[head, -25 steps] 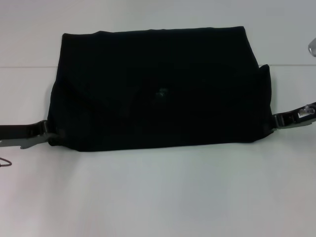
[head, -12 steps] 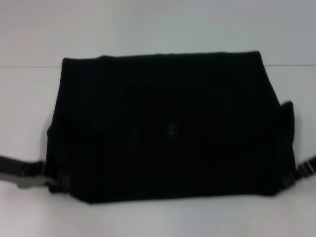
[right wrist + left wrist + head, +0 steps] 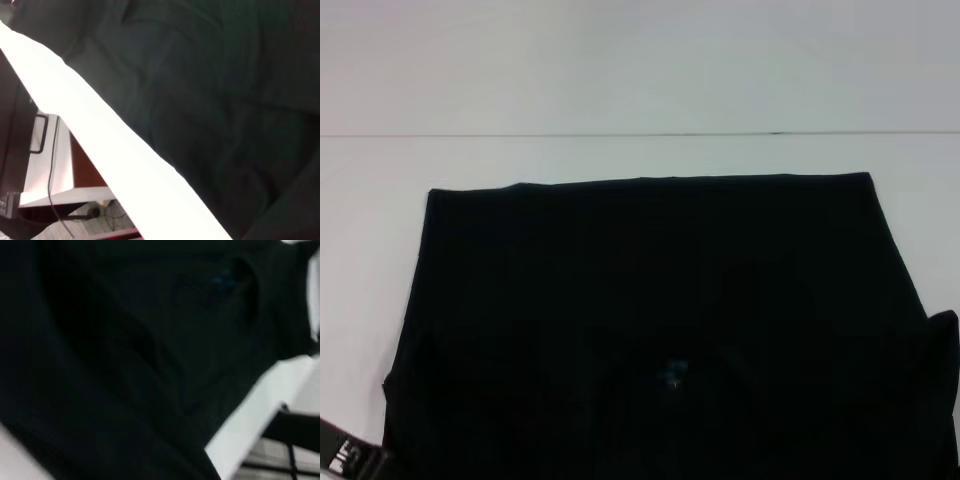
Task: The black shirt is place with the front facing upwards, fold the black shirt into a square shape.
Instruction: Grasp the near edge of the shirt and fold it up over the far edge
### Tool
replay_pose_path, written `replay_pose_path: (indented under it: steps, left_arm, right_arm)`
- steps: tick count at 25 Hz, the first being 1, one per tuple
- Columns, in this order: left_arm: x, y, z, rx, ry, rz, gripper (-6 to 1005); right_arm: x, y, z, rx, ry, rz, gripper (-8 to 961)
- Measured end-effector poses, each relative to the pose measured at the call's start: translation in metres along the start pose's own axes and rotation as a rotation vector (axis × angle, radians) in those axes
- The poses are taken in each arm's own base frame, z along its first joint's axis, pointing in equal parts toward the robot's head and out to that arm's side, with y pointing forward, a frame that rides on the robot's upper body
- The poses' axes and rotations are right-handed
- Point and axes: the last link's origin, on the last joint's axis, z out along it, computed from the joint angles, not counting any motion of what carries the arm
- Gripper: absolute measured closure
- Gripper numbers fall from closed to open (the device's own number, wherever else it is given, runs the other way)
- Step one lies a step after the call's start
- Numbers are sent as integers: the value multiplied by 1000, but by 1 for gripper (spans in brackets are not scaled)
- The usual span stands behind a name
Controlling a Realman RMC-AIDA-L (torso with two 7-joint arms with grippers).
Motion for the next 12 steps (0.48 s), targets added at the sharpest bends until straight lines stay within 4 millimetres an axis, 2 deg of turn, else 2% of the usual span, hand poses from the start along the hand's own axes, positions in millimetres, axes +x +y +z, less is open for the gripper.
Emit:
replay_pose_path:
  steps: [7,12]
  left_arm:
    - [1,4,2,-22,-8,44,987]
    - [13,2,-15,-41,171,39,987]
  right_arm:
    - [-4,0,-1,-2,-23,-11,943]
    - [-19,-1,-16,-39,-215,-17,943]
